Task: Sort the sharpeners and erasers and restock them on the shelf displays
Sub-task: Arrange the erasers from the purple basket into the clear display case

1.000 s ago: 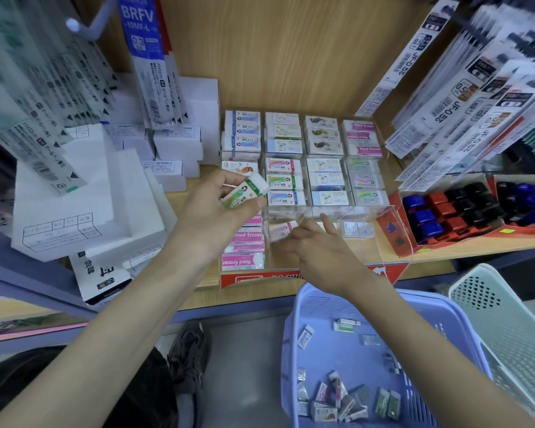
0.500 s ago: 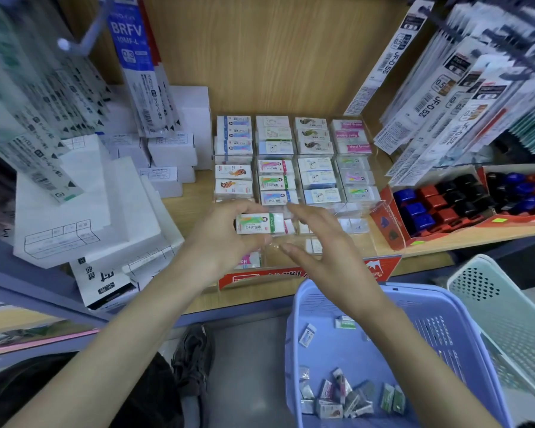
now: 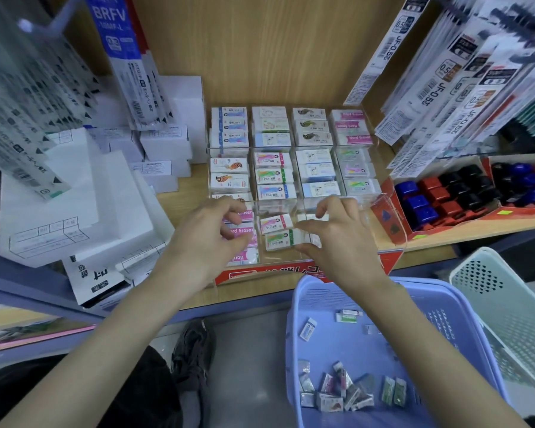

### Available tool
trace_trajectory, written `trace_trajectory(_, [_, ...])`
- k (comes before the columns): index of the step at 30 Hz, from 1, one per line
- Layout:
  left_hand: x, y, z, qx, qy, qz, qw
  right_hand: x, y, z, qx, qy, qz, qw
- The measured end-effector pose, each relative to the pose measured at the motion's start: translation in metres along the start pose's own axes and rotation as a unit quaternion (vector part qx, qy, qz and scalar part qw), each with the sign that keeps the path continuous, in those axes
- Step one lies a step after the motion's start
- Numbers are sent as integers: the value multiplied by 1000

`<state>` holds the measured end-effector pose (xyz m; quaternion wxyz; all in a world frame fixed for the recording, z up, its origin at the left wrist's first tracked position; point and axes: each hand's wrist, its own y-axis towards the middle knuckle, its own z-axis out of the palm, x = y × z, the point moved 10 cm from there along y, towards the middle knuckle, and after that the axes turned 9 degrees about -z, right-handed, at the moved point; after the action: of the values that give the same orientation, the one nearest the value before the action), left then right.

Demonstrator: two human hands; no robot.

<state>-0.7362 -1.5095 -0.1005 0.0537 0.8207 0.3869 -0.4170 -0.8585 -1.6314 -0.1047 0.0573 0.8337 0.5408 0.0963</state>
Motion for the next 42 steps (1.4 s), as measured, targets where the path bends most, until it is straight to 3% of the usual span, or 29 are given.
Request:
trace_trajectory(3, [-2,-1,5,19,-3,6,1000,8,13,21,110,-29,13,993])
trace_trajectory(9, [-3,-1,3,18,-16,0,1000,4,17,34,167,-50,33,984])
trace_trajectory(13, [-2,-3,1,-14,115,43,992,7,8,8,87,13,-7,996])
trace_trajectory(15, [-3,-7,5,-27,215,98,971,11,2,-8,38,7,-46,998])
trace_trajectory(17, [3,-11,23,9,290,131,948,19,-3,-17,19,-10,-104,994])
trace_trajectory(20, [18,-18,49,31,361,157,919,40,-7,4,113,60,-176,976])
trace_trajectory(24, [23,-20,60,7,394,165,904,48,-15,43,233,91,-152,956])
trace_trajectory(29, [18,-18,57,-34,363,180,914,46,-16,54,229,97,-113,962])
trace_trajectory(36, [13,-17,58,-18,386,159,909,48,-9,54,204,96,-92,970])
trace_trajectory(40, [-4,-21,50,-16,406,94,909,25,-41,2,106,198,-109,968])
trace_trajectory(42, [-30,-39,50,-67,368,174,911,-11,-78,-23,57,221,-68,971])
